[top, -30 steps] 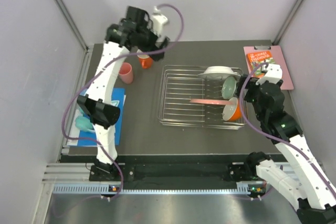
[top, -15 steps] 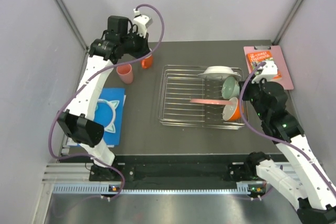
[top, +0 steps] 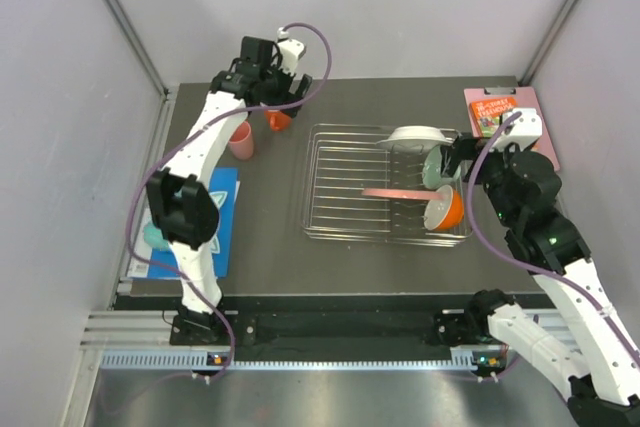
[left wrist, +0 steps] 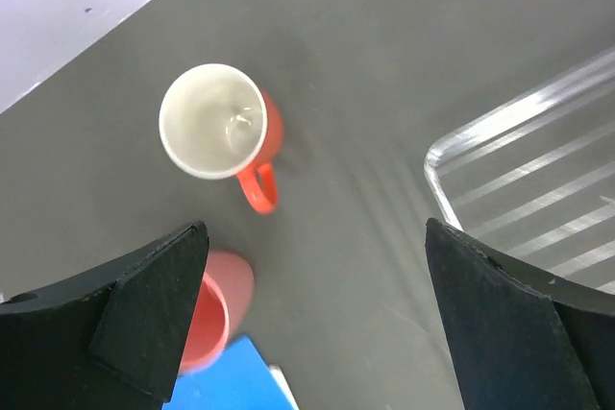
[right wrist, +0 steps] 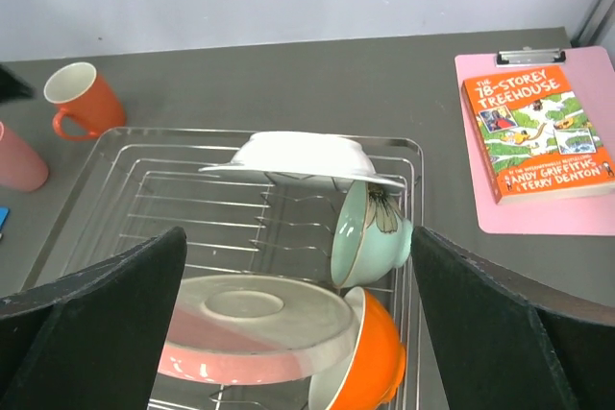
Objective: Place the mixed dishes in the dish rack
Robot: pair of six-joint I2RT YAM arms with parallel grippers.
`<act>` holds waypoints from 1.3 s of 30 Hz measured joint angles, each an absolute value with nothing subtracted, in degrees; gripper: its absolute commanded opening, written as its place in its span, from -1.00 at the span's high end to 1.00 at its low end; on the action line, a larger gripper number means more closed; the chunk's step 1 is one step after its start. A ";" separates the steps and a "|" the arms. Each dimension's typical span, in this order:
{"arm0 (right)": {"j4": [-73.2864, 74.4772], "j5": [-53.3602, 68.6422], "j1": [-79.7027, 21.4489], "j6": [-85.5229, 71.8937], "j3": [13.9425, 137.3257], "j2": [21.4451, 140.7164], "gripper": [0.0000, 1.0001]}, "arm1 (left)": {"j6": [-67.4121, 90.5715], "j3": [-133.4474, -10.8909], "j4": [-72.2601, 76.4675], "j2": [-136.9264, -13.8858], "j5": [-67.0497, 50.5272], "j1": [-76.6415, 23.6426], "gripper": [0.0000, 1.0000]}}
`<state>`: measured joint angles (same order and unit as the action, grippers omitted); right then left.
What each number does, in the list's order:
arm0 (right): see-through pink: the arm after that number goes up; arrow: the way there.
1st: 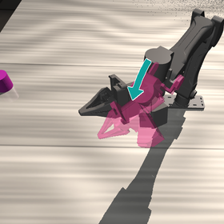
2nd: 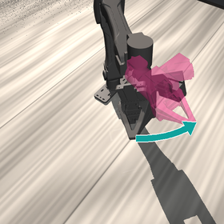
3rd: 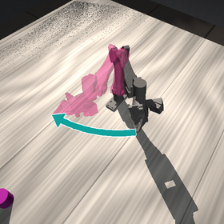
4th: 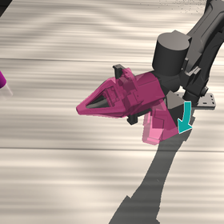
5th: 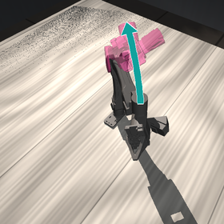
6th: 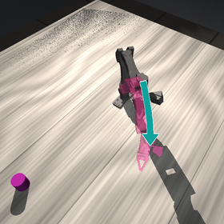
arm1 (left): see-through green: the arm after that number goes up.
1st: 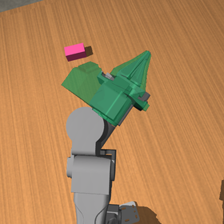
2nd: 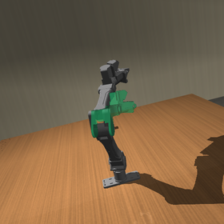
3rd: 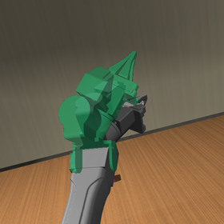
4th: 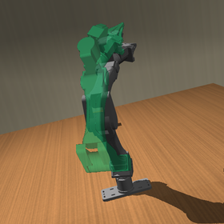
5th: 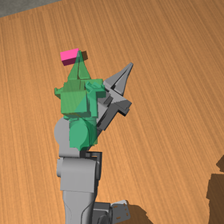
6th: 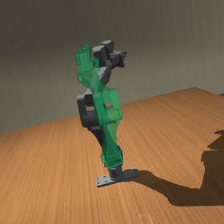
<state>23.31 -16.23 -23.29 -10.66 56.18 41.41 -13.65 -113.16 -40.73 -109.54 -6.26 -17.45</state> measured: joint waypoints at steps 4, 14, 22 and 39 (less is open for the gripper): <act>23.35 -16.78 -23.53 -10.66 56.29 40.51 -0.99 | -15.57 -115.22 -38.46 -118.10 -4.29 -17.45 -0.98; 23.33 -18.46 -23.64 -10.72 56.38 40.71 -0.98 | -17.39 -120.01 -33.61 -129.51 -0.67 -17.41 -0.98; 23.31 -18.50 -24.01 -10.72 56.42 43.62 -0.95 | -19.07 -121.05 -26.61 -131.52 2.04 -16.53 -0.95; 23.59 -19.44 -24.27 -10.68 57.19 44.31 -0.92 | -18.87 -120.70 -25.23 -137.45 1.17 -15.27 1.00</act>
<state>23.59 -19.44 -24.27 -10.68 57.19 44.31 -18.87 -120.70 -25.23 -137.45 1.17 -15.27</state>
